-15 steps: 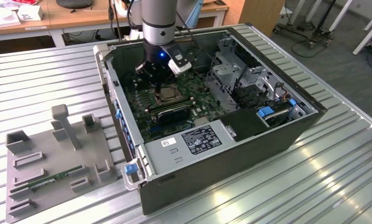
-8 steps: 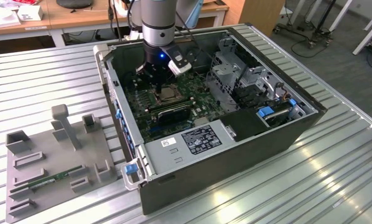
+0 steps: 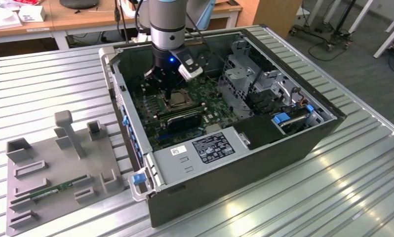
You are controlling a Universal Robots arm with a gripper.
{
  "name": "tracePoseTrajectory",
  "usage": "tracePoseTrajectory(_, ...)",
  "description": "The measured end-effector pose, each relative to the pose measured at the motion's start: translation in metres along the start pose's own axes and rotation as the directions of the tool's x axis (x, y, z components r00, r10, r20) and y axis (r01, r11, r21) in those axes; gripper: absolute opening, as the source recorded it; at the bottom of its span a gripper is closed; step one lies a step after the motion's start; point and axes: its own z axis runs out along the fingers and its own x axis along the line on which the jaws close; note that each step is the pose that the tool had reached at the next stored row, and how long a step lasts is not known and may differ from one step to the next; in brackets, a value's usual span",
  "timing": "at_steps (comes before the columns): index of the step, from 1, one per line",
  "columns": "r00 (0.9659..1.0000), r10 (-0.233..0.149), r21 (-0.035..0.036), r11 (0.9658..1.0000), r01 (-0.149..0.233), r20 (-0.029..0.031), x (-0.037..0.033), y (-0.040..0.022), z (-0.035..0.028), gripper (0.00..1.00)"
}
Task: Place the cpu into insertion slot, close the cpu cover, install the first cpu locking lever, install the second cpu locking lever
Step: 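Close the cpu cover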
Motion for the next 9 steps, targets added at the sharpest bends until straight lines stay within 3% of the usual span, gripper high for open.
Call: tracePoseTrajectory(9, 1.0000, -0.004, -0.0001, 1.0000, 0.004, -0.0001, 0.0000, -0.0001, 0.0008, 0.11)
